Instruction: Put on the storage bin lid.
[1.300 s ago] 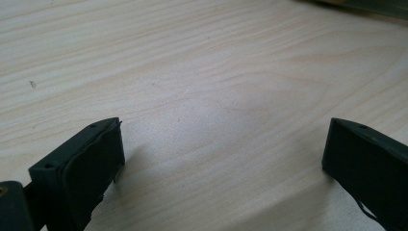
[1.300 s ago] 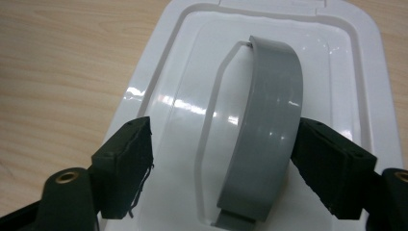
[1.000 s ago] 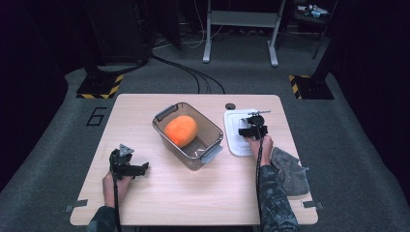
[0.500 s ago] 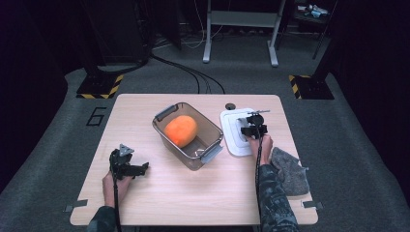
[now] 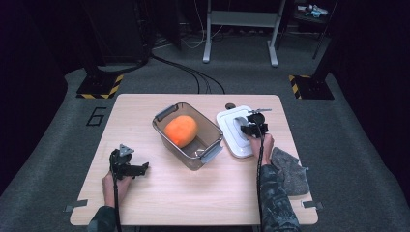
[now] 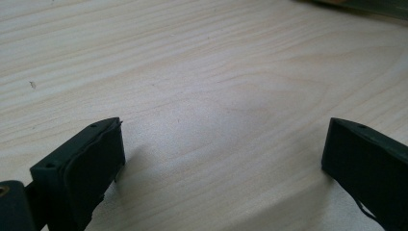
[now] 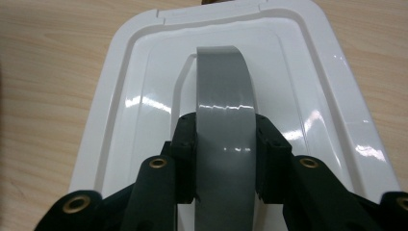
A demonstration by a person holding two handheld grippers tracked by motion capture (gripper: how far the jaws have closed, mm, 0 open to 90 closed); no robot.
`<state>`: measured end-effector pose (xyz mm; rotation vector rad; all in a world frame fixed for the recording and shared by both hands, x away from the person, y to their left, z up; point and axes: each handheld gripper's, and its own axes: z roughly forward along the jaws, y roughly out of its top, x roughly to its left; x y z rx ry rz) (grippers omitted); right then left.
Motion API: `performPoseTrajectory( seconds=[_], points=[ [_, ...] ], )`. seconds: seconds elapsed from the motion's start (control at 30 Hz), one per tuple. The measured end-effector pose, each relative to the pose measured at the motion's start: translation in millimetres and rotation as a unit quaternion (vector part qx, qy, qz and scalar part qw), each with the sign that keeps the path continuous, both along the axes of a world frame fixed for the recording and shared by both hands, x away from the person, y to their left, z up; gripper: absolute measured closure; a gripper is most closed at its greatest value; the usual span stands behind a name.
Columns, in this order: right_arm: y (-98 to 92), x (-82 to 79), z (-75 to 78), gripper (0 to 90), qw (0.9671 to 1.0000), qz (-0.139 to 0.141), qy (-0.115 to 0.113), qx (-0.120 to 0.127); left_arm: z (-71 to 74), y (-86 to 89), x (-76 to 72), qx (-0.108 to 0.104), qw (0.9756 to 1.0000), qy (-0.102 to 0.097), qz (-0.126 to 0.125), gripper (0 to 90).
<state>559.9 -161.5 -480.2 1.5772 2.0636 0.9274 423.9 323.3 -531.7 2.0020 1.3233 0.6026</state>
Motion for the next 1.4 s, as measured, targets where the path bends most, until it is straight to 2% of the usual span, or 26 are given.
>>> performPoseTrajectory(
  seconds=[0.17,0.37,0.53,1.03,1.4],
  points=[
    [-0.7,-1.7,4.7,66.4,1.0,0.004,-0.004,0.005,-0.1,0.1,0.2,0.001,1.0,-0.002,-0.001,0.8],
    [-0.9,-1.8,17.2,66.4,0.9998,0.012,-0.006,0.013,0.1,0.2,0.1,0.002,1.0,-0.001,-0.001,0.9],
    [0.0,-2.3,25.7,66.5,0.9997,0.02,-0.012,0.006,0.1,0.1,0.0,0.002,1.0,-0.001,-0.001,0.9],
    [1.3,-1.1,56.7,66.5,0.9991,0.032,-0.023,0.016,0.1,0.2,0.1,0.003,1.0,-0.001,-0.001,0.8],
    [7.4,2.7,78.4,66.5,0.9984,0.047,-0.029,0.008,0.0,0.1,0.1,0.002,1.0,-0.001,-0.001,0.9]
  ],
)
